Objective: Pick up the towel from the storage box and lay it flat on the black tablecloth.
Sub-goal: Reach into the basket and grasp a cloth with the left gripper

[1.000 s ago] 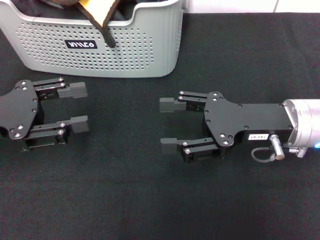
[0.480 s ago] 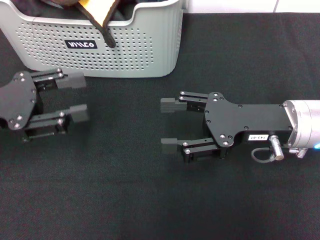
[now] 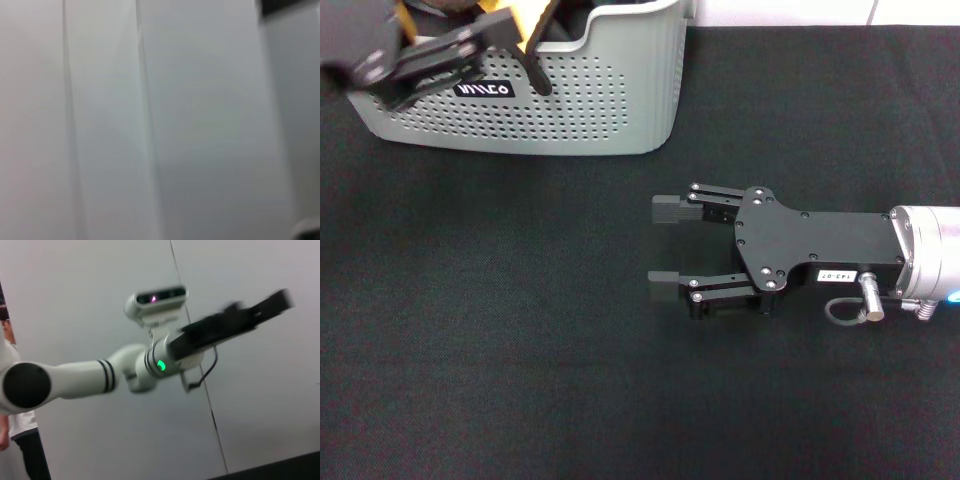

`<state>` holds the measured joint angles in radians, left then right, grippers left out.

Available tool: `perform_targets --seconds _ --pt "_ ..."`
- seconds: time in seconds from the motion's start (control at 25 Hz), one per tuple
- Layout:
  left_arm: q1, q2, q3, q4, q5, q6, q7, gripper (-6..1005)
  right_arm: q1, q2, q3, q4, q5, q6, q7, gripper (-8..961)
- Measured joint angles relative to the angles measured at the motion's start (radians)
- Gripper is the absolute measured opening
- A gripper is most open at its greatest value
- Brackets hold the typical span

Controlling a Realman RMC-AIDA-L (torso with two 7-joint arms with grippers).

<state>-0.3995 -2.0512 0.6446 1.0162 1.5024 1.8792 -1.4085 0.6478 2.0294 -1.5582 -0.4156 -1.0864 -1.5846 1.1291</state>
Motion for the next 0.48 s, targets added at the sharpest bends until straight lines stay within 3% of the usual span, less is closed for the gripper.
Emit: perform_targets --seconds 0.04,0.12,0.2,0.36,0.48 --pt "0.007 -0.027 0.005 0.116 0.055 -0.077 -0.015 680 -0.004 0.000 0.001 0.000 0.000 0.001 0.000 830" --pt "0.025 -0.046 0.043 0.252 0.147 -0.194 -0.034 680 -0.016 0.000 0.005 0.002 0.000 0.009 0.000 829" --pt "0.057 -0.044 0.136 0.372 0.232 -0.352 -0.072 680 -0.037 0.000 0.008 0.003 0.007 0.025 -0.001 829" --pt "0.076 -0.042 0.222 0.491 0.323 -0.481 -0.104 680 -0.084 0.000 0.009 0.009 0.029 0.051 -0.014 829" --pt "0.084 -0.045 0.276 0.592 0.483 -0.550 -0.154 680 -0.083 0.000 0.009 0.017 0.032 0.075 -0.015 829"
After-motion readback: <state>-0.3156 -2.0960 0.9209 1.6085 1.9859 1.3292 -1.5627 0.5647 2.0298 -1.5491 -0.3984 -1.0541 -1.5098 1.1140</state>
